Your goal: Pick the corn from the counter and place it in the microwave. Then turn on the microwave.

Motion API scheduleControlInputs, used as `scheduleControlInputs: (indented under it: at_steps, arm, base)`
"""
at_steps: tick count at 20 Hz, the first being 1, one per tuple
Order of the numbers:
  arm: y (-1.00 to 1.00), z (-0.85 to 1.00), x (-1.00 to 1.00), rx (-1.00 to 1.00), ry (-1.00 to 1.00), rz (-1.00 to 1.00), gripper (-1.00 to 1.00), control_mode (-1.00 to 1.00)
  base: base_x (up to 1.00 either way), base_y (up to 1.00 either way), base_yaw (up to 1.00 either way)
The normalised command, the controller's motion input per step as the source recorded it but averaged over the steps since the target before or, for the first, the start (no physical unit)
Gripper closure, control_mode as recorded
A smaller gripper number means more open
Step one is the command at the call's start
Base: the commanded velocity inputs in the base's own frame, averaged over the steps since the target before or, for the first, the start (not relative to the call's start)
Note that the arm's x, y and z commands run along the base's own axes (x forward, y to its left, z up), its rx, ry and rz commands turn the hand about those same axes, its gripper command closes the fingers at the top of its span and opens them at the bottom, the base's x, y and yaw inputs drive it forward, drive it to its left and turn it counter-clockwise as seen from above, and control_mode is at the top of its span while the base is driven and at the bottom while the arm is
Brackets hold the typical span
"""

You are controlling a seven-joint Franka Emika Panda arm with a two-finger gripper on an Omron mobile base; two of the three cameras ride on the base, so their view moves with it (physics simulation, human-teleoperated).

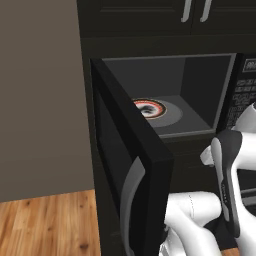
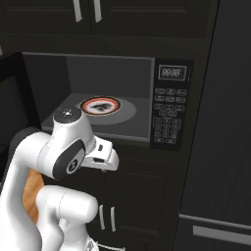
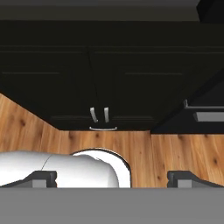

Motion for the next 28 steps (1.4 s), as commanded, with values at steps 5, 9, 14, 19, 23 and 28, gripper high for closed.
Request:
scheduleControlInputs:
  at_steps: [5,9,14,19,23,28]
  arm:
    - [0.0,0.0,0.0,0.0,0.0,0.0,-1.0,-1.0]
    - [0.0,0.0,0.0,0.0,0.0,0.0,-1.0,-1.0]
    - [0.0,0.0,0.0,0.0,0.0,0.0,-1.0,-1.0]
    - [0.0,0.0,0.0,0.0,0.0,0.0,-1.0,1.0]
    - [0.0,0.0,0.0,0.0,0.0,0.0,-1.0,1.0]
    - [0.0,0.0,0.0,0.0,0.0,0.0,-1.0,1.0]
  base:
    - [0.0,0.0,0.0]
    - [0.0,0.0,0.0]
    - [0.0,0.0,0.0]
    - [0.0,0.0,0.0]
    - [0.0,0.0,0.0]
    - [-0.02,0.0,0.0]
